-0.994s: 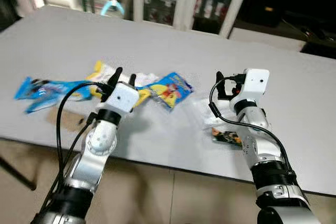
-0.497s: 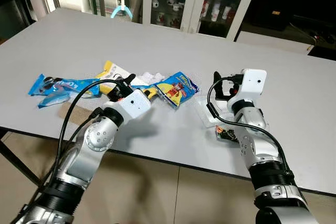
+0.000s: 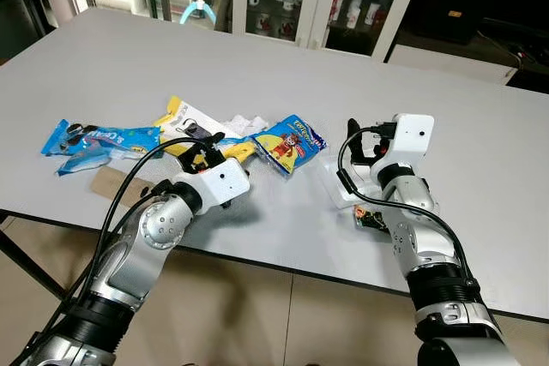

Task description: Picking trash to rubbish bin

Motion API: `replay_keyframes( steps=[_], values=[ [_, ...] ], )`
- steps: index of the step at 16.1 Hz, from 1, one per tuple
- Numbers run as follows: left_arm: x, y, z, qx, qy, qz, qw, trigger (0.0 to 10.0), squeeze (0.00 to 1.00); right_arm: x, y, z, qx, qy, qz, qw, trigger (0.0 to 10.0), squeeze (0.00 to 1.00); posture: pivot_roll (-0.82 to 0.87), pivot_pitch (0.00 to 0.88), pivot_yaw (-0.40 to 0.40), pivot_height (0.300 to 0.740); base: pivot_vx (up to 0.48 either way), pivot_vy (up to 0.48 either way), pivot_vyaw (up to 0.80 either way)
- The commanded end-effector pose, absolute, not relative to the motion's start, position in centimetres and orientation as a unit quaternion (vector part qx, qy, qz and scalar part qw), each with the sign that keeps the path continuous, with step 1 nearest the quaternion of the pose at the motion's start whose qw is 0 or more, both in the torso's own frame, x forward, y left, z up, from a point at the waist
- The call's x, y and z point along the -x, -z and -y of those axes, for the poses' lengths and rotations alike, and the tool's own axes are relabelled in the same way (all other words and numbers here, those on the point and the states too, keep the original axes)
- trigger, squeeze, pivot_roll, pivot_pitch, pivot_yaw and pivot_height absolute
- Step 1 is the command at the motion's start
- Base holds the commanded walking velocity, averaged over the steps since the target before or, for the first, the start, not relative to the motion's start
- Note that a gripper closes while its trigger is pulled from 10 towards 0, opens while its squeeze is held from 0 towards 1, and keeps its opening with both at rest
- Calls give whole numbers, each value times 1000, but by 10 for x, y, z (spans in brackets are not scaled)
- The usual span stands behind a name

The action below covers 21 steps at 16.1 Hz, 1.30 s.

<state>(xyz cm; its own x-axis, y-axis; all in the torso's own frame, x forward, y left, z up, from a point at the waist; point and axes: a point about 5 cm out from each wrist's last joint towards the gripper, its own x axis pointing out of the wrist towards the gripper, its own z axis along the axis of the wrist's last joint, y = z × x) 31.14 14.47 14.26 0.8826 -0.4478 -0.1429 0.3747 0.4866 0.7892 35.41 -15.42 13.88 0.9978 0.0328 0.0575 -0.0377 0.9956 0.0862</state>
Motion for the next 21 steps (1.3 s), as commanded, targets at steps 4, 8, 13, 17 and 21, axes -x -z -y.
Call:
replay_keyframes(
  steps=[4, 8, 13, 17, 21],
  values=[
    [-306, -146, -139, -458, 275, 36, 844, 10000, 1000, -355, -137, 156, -48, -19, 20, 998, 10000, 0, -30, 59, -124, 740, 0, 0, 0],
    [-306, -143, -144, -495, 273, 19, 825, 10000, 1000, -355, -137, 155, -47, -21, 19, 998, 10000, 0, -29, 58, -126, 740, 0, 0, 0],
    [-315, -132, -159, -584, 247, -9, 773, 10000, 0, -356, -137, 155, -47, -24, 19, 998, 10000, 0, -29, 56, -126, 740, 0, 0, 0],
    [-325, -132, -159, -606, 220, -2, 764, 10000, 0, -355, -138, 154, -47, -25, 20, 998, 10000, 0, -31, 58, -128, 740, 0, 0, 0],
    [-334, -125, -152, -612, 206, 5, 763, 10000, 0, -354, -138, 151, -49, -36, 19, 998, 10000, 0, -36, 60, -129, 740, 0, 0, 0]
  ],
)
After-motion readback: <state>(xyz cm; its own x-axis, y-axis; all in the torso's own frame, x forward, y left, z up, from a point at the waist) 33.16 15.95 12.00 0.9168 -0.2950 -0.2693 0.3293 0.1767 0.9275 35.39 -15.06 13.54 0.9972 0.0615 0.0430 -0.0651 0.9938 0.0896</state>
